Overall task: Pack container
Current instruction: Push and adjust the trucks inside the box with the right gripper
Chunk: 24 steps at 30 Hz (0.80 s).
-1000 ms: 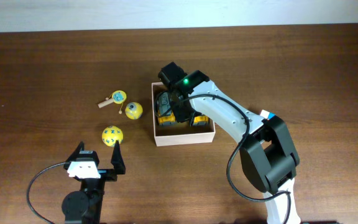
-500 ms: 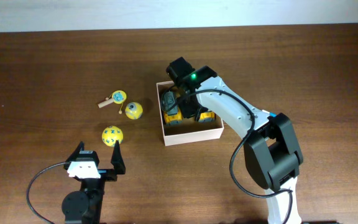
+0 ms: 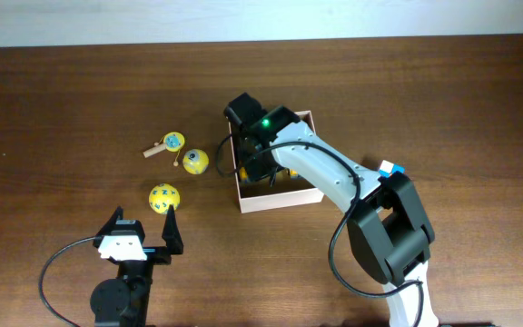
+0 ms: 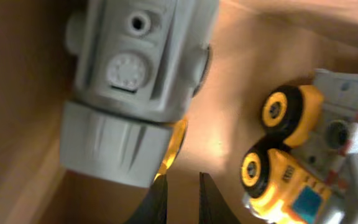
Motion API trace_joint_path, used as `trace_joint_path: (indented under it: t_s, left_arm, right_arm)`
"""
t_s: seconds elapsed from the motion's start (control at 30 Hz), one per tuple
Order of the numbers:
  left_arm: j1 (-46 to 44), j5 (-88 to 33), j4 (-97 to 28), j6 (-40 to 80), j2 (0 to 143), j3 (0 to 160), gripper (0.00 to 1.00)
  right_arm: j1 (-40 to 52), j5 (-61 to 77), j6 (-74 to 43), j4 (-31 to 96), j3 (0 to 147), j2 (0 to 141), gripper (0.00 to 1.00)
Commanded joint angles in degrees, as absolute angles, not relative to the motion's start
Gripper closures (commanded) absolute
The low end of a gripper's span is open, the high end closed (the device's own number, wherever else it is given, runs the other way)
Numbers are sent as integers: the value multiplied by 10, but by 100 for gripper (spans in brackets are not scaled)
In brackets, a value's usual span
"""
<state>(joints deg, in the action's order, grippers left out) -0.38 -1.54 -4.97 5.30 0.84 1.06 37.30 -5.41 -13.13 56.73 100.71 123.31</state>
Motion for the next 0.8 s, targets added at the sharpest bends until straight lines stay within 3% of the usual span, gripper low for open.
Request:
trace_joint_path:
  t_s: [0.0,0.77]
  left_arm:
    - [-1,-22,-50,42,4,8,1]
    - [-1,-22,-50,42,4,8,1]
  right_arm:
    - [379,-34,-143,559,1014,1234,87]
    - [378,2,-201,530,1014,1234,87]
